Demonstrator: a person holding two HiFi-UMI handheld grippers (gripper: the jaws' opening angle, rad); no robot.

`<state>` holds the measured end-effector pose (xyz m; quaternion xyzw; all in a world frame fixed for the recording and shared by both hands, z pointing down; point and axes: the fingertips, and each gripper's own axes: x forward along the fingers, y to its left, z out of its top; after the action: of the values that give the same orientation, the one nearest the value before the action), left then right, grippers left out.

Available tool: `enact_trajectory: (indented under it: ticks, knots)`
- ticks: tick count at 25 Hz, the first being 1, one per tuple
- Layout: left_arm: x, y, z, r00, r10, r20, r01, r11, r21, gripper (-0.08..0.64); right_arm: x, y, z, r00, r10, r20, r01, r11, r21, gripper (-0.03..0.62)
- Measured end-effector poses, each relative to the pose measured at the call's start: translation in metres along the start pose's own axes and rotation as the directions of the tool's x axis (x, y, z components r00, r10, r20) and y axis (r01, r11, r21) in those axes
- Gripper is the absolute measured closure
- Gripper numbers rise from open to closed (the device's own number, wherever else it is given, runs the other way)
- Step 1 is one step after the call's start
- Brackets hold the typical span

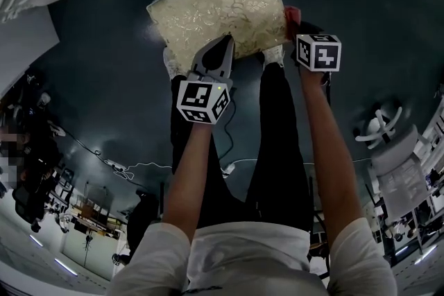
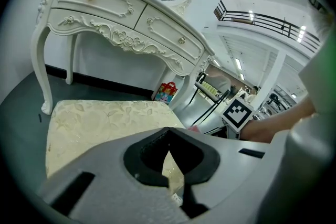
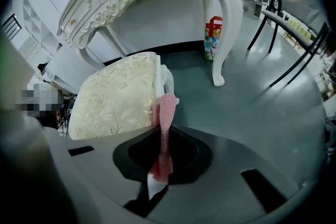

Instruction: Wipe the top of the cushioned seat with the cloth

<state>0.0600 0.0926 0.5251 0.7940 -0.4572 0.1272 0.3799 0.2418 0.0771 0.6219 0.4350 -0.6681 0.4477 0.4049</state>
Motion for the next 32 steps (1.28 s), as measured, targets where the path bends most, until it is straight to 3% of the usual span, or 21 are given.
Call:
enact_trajectory:
  ticks: [6, 9, 15, 22, 26, 32]
  knots:
    - [-0.018, 0.021, 0.006, 0.999, 0.041, 0.027, -0.041, 0.999, -0.016, 0.549, -0.008, 0.004, 0.005, 1.000, -0.017, 0.014, 0.017, 1.000, 0.016, 0.561]
    - [-0.039, 0.038, 0.016, 0.996, 0.077, 0.049, -0.076, 0.997, -0.026, 0.549, -0.026, 0.032, 0.011, 0.999, 0.013, 0.045, -0.013, 1.000, 0.001, 0.561]
    - [-0.093, 0.085, 0.030, 0.983, 0.161, 0.092, -0.157, 0.986, -0.049, 0.549, -0.030, 0.161, -0.002, 0.976, 0.208, 0.061, -0.200, 0.973, -0.112, 0.561]
    - [-0.156, 0.137, 0.024, 0.961, 0.259, 0.102, -0.250, 0.964, -0.087, 0.549, 0.011, 0.310, -0.060, 0.925, 0.370, -0.082, -0.379, 0.905, -0.192, 0.561]
    - [-0.183, 0.164, 0.013, 0.946, 0.305, 0.106, -0.292, 0.949, -0.118, 0.549, 0.041, 0.359, -0.082, 0.914, 0.388, -0.121, -0.406, 0.885, -0.228, 0.561]
    - [-0.192, 0.164, 0.004, 0.940, 0.326, 0.101, -0.310, 0.939, -0.146, 0.549, 0.062, 0.357, -0.093, 0.932, 0.328, -0.157, -0.362, 0.873, -0.327, 0.561]
